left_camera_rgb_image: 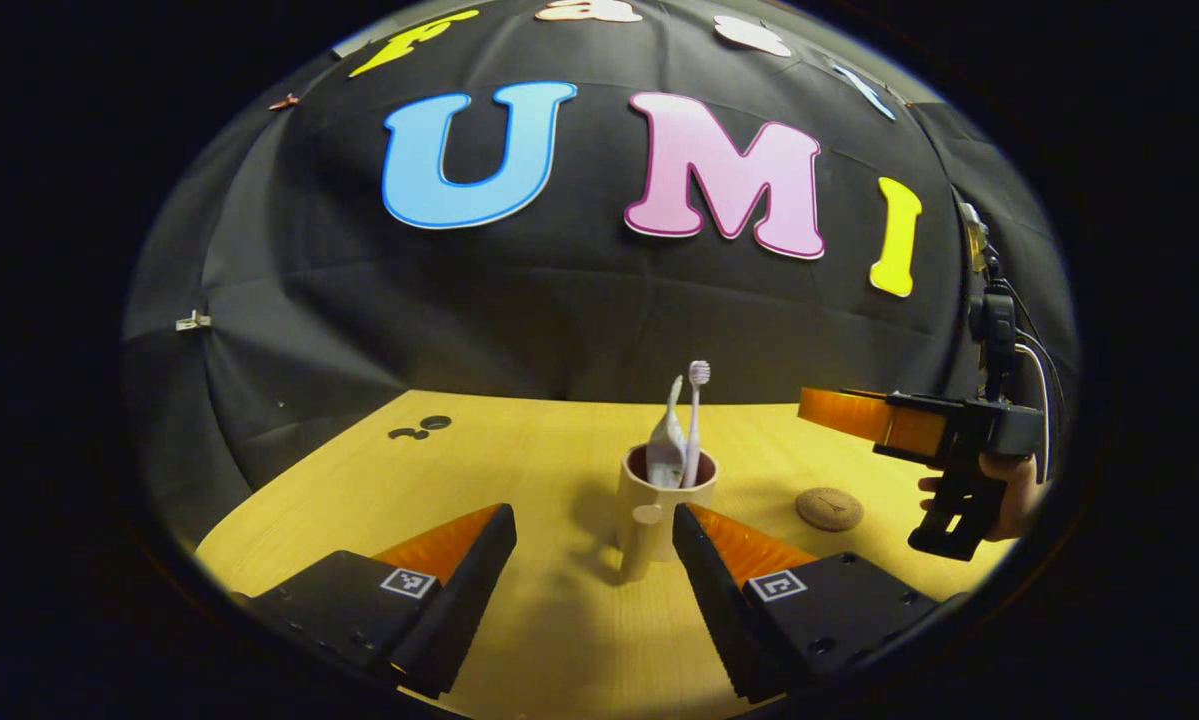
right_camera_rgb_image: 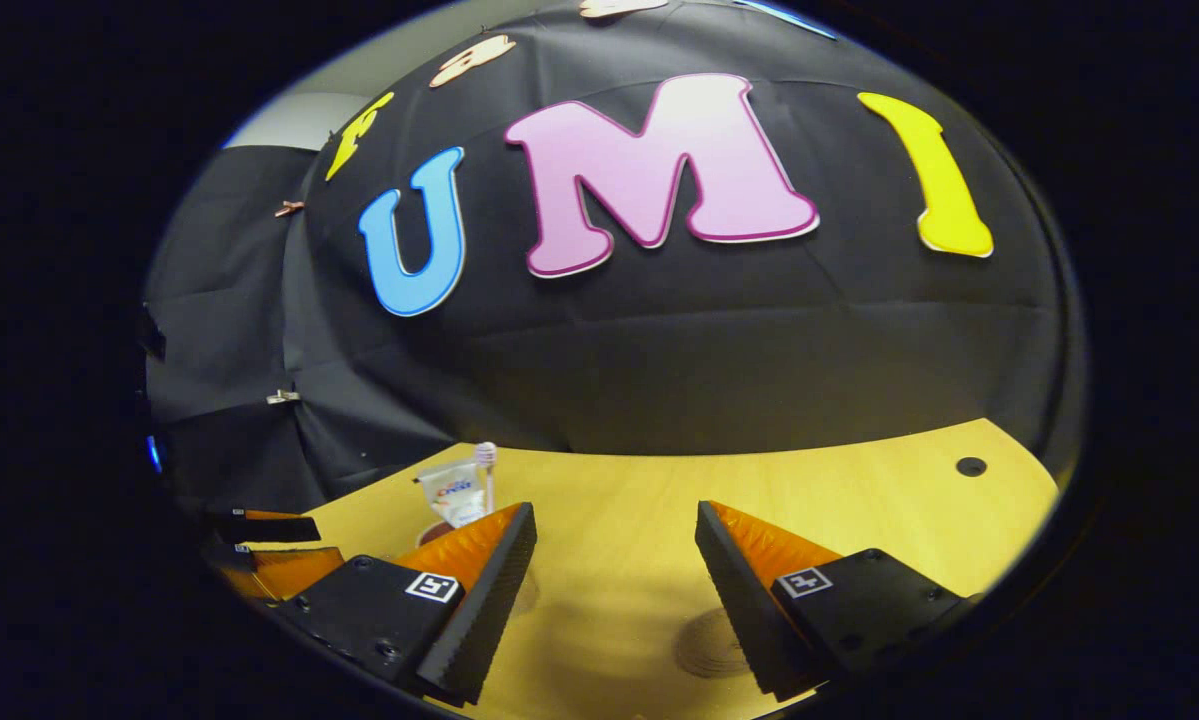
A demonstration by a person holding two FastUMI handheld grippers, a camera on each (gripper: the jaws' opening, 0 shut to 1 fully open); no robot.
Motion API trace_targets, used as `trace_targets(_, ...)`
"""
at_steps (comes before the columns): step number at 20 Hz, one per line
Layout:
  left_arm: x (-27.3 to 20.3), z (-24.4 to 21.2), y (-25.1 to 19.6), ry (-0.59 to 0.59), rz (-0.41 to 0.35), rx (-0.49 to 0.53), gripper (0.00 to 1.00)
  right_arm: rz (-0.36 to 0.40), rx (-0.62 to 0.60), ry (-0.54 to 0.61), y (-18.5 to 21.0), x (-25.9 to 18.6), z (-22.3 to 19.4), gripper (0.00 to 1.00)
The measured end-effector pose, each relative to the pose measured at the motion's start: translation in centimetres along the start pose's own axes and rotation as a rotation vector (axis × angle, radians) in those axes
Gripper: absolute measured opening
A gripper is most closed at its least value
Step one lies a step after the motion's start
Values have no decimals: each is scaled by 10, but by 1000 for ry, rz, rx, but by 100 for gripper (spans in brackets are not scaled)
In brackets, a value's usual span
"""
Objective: Put the toothbrush and toothpaste on the desktop into the cup, then pick up the cup and place it on the coaster on the desktop.
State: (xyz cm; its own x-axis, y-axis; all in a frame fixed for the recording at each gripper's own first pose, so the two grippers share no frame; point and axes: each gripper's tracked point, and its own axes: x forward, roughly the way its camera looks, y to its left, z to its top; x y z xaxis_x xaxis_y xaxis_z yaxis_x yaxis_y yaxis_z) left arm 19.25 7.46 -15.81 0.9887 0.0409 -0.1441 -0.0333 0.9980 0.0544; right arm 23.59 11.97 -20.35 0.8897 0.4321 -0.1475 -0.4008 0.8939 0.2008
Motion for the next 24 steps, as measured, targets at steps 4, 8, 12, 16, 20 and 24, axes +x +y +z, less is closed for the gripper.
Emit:
trace_targets(4, 12, 6, -4, 90, -39, 80, 98, -78, -34, 26, -49, -31, 1, 98)
trace_targets(8, 28, 4, -20, 222, -147, 135, 98, -189, -47, 54, -105, -69, 1, 98)
trace_targets(12, 46, -7, -33, 379, -221, 221, 98, -312, -17, 61, -157, -112, 2, 98)
trace_targets(16, 59, -27, -34, 517, -229, 261, 98, -404, 20, 71, -199, -153, 6, 98)
trace_targets(20, 66, -53, -38, 657, -235, 261, 95, -445, -10, 103, -231, -188, 8, 98)
trace_targets(24, 72, -62, -44, 730, -223, 244, 81, -501, -26, 143, -252, -229, 9, 98)
